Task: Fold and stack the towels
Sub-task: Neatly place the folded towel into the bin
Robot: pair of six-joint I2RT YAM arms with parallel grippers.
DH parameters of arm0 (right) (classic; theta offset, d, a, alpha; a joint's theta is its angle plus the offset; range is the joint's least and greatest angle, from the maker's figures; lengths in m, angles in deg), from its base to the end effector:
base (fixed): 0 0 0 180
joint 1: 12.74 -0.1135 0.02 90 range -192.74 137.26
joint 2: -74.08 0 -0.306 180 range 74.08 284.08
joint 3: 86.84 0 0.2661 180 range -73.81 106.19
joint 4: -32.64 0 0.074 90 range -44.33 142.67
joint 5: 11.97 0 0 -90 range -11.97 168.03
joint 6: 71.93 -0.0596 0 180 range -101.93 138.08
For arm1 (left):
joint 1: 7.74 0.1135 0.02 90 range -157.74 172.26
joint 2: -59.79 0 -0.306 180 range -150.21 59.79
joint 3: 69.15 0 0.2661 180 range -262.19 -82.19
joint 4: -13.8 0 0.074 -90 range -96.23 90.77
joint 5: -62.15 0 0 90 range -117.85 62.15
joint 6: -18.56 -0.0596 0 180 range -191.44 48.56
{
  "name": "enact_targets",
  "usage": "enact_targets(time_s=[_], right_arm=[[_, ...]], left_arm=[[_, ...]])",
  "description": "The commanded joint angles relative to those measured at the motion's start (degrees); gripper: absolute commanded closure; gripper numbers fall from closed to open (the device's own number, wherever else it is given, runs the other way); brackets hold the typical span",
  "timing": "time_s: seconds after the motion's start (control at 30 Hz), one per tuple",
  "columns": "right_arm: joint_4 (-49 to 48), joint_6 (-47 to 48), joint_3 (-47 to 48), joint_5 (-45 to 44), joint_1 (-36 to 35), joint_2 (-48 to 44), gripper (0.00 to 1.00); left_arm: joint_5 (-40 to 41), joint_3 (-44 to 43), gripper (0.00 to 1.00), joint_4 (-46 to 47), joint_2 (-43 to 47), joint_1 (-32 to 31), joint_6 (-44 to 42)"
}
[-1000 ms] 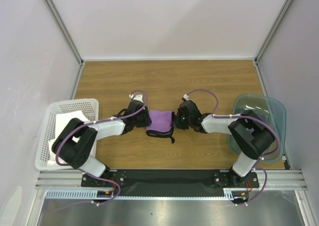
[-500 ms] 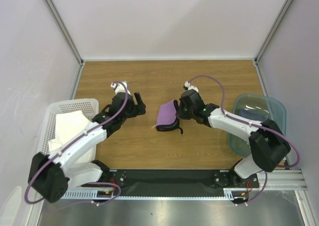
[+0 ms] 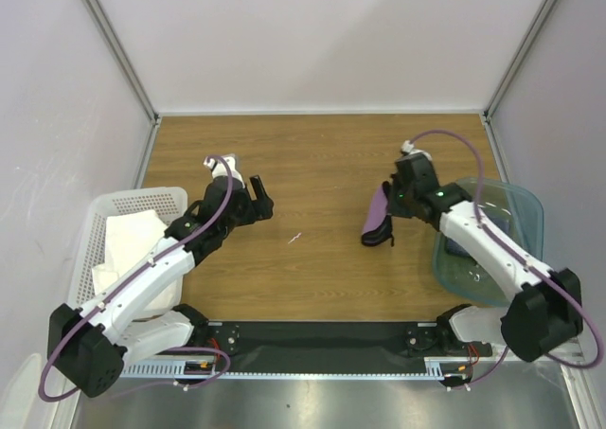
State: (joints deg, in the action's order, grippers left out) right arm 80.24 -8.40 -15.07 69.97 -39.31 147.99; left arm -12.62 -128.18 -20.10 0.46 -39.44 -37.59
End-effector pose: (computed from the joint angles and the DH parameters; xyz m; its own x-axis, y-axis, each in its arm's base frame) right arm 0.2605 0.1209 0.2961 -0.7723 0.1072 -0.6262 -0.0197 0.9811 0.1923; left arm 0.2114 -0.1121 0.3014 -0.5766 -0.2756 -0.7691 0.0012 0.9411 -0.3381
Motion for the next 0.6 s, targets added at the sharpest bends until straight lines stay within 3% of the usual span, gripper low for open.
enact_targets(time_s=[0.0,0.3,0.57], right_arm=[[7.00,6.86,2.51,1.38,6.33,-5.00,1.00],[21.23,18.82,8.05,-7.06,11.71,-5.61,1.00],[24.06,22.34,11.47,-8.04,19.70,-11.32,1.00]], left_arm=[[-4.23,-2.43,0.16,1.79,-1.22,0.41,-0.80],[-8.89,-2.26,0.16,5.66,-5.70,0.41,-0.53],[-8.37,-0.94,0.14,6.62,-4.39,0.33,-0.97]])
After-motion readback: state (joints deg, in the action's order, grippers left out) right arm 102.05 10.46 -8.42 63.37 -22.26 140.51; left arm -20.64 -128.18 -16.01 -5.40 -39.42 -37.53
